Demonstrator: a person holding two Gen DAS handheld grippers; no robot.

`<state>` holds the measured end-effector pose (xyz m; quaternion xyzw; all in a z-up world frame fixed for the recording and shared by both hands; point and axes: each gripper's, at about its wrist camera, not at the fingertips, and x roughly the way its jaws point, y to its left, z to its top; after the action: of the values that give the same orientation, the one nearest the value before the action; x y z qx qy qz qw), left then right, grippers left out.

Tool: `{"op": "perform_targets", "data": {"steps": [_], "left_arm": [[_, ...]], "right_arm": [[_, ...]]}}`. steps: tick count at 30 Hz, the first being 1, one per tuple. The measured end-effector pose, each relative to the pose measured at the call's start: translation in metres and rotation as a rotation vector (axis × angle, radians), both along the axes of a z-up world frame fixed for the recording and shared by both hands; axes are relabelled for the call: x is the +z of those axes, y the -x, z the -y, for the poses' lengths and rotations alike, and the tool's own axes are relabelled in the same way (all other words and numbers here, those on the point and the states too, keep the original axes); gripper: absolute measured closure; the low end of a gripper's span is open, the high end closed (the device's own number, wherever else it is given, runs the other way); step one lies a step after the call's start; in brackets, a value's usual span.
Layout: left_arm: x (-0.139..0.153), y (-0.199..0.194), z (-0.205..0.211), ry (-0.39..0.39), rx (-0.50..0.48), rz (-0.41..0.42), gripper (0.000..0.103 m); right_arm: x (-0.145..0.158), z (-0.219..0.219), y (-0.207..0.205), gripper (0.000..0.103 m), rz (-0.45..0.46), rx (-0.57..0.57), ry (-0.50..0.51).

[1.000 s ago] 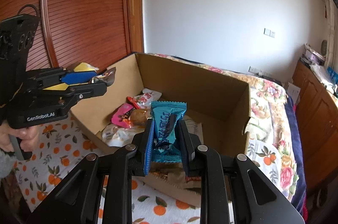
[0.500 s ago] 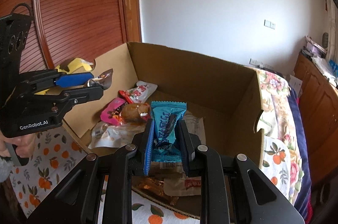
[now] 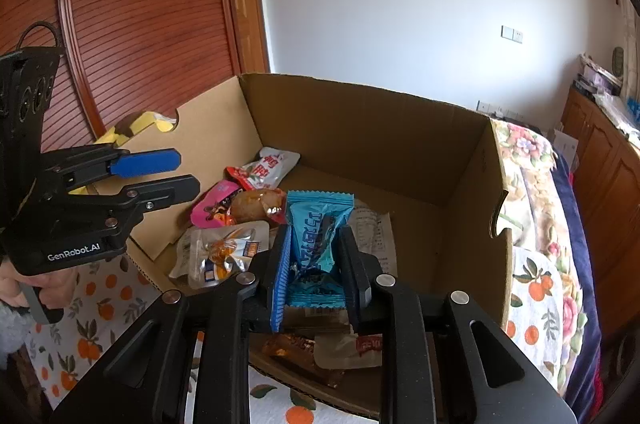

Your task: Organize snacks

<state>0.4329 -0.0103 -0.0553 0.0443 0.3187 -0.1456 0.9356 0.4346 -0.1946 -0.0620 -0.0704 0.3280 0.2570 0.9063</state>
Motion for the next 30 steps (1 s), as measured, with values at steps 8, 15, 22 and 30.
{"op": "perform_targets", "data": {"steps": [8,15,22,30], "left_arm": [[0.002,0.004,-0.004,0.006,0.007,0.010,0.063],[0.006,0.010,-0.004,-0.004,0.018,0.025,0.063],[0.029,0.035,-0.006,0.006,0.024,0.055,0.063],[0.069,0.086,-0.006,-0.025,0.044,0.108,0.060]], "right_arm": [[0.001,0.001,0.001,0.078,0.006,-0.010,0.004],[0.003,0.001,0.004,0.065,0.033,-0.021,0.015],[0.028,0.001,0.027,0.065,0.065,-0.031,0.016],[0.068,0.010,0.081,0.065,0.109,-0.056,0.005]]}}
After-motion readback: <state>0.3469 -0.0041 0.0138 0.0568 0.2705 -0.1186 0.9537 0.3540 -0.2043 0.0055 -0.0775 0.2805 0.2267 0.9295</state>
